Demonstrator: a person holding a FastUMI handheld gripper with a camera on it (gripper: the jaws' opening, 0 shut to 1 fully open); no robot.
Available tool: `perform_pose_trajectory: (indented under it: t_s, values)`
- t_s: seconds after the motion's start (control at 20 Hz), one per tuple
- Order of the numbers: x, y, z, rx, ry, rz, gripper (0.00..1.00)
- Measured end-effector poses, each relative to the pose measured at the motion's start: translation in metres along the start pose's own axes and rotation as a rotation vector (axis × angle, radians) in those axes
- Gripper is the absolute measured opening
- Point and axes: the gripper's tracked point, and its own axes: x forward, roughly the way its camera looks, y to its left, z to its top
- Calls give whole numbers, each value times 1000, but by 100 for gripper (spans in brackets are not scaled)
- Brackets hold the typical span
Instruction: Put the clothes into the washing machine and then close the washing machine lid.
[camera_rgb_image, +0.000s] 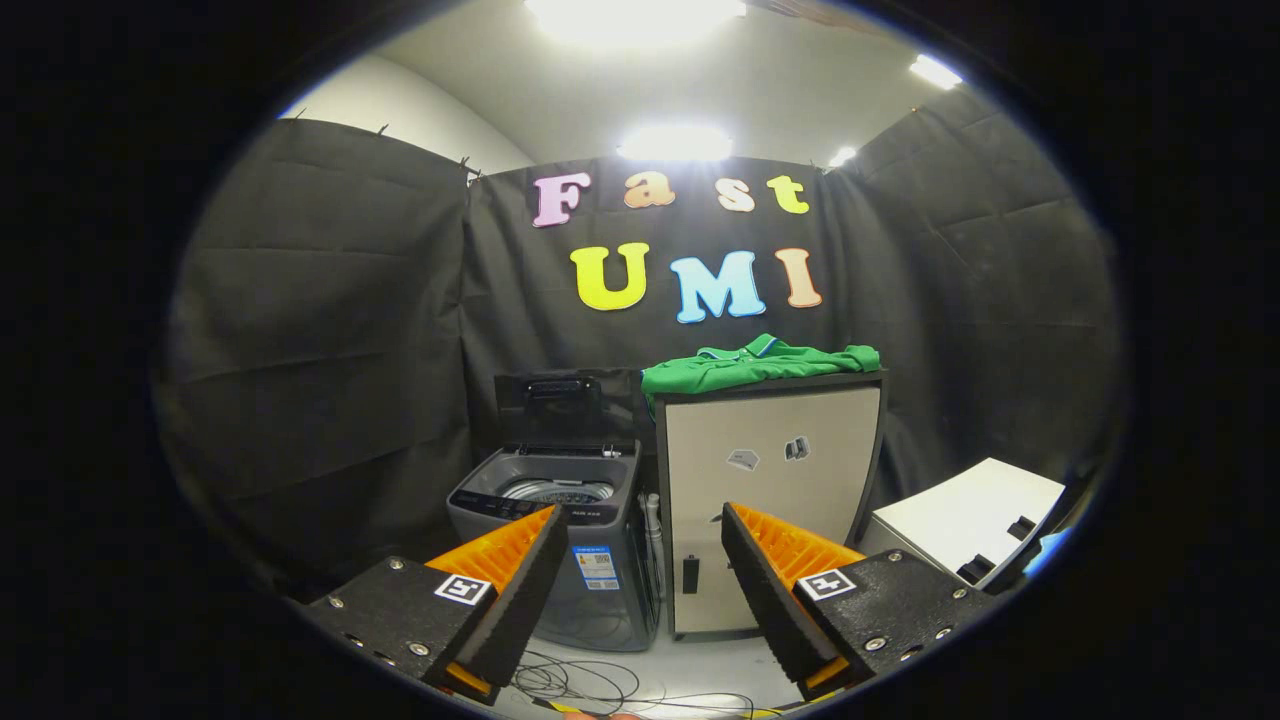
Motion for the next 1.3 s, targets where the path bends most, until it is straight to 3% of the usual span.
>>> perform_pose_trajectory:
  t_s: [0.85,1.3]
  values:
    - [20,5,8,-11,-2,-11,96]
    - [78,2,66,-97,5,-37,96]
